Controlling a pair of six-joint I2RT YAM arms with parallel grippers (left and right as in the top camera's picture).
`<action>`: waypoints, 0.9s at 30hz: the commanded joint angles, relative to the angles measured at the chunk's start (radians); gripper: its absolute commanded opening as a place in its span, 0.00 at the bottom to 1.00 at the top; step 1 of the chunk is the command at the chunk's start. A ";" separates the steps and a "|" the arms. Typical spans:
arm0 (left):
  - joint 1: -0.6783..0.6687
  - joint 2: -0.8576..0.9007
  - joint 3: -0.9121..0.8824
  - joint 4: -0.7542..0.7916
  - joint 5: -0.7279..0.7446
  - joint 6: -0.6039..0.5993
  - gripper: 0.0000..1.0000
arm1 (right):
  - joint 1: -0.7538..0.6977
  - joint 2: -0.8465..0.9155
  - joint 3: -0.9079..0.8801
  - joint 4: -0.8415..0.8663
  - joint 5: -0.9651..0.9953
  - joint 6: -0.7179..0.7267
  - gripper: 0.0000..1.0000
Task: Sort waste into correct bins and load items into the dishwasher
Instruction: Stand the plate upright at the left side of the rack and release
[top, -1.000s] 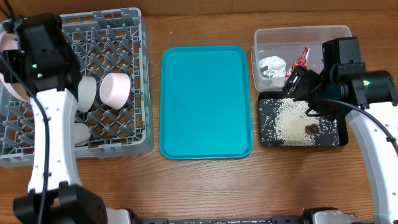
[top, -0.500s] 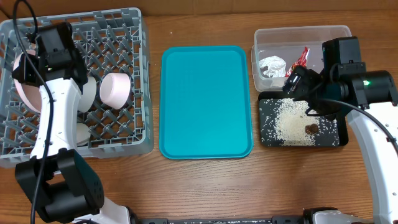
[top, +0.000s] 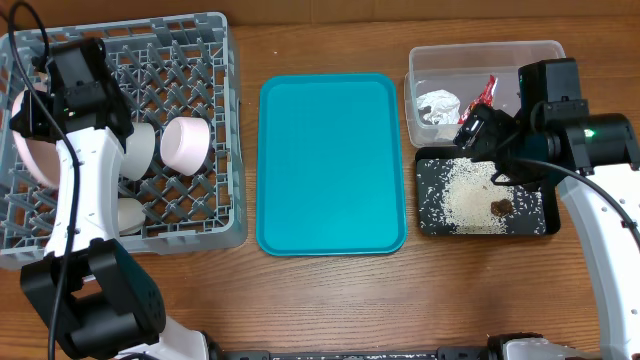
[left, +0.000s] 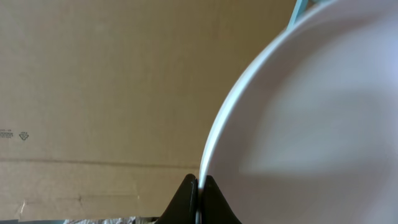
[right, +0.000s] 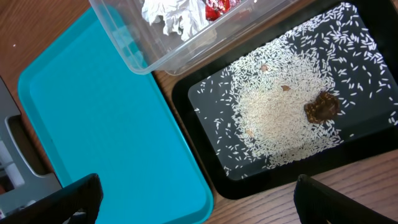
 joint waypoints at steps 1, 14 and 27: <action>0.023 -0.010 -0.012 0.003 0.010 0.014 0.04 | 0.001 0.000 0.012 0.006 0.003 0.000 1.00; 0.026 0.013 -0.028 -0.009 0.080 -0.017 0.04 | 0.001 0.000 0.012 0.009 0.003 0.000 1.00; -0.005 0.049 -0.040 -0.027 0.084 -0.050 0.06 | 0.001 0.000 0.012 0.010 0.003 0.000 1.00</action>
